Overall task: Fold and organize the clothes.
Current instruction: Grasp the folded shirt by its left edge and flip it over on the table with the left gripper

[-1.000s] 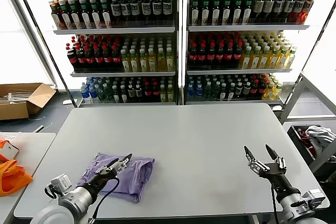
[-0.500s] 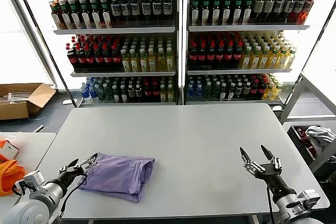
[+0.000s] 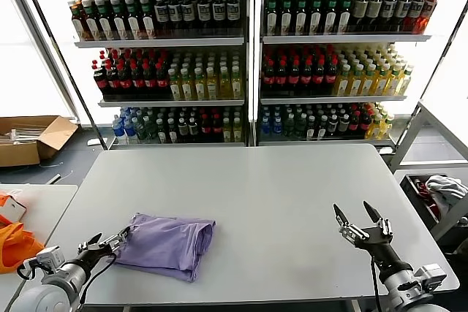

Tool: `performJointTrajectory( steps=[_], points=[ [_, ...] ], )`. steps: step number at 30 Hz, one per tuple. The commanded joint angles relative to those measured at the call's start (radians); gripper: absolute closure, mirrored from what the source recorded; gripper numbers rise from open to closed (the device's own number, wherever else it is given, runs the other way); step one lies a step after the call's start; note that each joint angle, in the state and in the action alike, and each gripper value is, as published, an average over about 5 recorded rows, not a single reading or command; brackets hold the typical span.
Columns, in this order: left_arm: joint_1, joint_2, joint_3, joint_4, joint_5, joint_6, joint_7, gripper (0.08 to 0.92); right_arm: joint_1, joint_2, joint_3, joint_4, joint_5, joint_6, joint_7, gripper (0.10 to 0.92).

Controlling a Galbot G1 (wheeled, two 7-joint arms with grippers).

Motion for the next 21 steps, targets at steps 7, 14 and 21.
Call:
performJointTrajectory(
  steps=[7,14,21],
  points=[
    [0.011,-0.031,0.037,-0.008,-0.009,0.011,0.005,0.177,-0.019,0.009,0.001,0.003,-0.005,0.013,-0.005,0.203],
    [-0.012,-0.043,0.068,0.005,-0.006,0.013,-0.001,0.190,-0.007,0.014,-0.015,0.006,-0.007,0.014,-0.004,0.203],
    [-0.022,-0.052,0.072,0.020,-0.018,0.013,-0.009,0.362,0.000,0.006,-0.010,0.005,-0.004,0.015,-0.004,0.203]
  ],
)
